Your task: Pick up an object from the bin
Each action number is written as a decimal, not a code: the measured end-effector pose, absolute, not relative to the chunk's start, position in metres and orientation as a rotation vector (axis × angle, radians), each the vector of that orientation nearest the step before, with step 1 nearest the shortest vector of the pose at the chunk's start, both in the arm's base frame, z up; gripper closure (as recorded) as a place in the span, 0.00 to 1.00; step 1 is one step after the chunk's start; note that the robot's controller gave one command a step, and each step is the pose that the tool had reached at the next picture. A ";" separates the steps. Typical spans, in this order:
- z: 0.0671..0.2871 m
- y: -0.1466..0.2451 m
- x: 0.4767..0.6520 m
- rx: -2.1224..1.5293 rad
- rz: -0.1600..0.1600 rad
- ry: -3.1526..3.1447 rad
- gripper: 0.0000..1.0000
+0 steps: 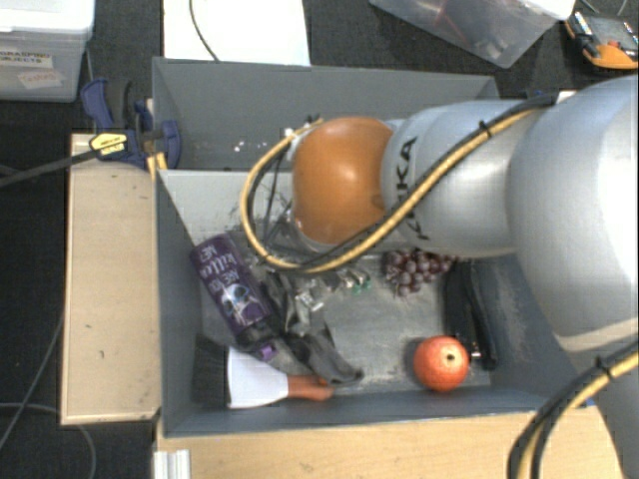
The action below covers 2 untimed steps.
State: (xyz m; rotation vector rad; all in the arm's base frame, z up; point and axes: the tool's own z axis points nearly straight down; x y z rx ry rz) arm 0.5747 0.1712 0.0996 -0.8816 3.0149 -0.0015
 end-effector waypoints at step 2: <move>0.071 0.148 0.562 -0.896 -0.002 3.001 1.00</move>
Offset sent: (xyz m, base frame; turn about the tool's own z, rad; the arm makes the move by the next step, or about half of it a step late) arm -0.0138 -0.0232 -0.0296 -0.0128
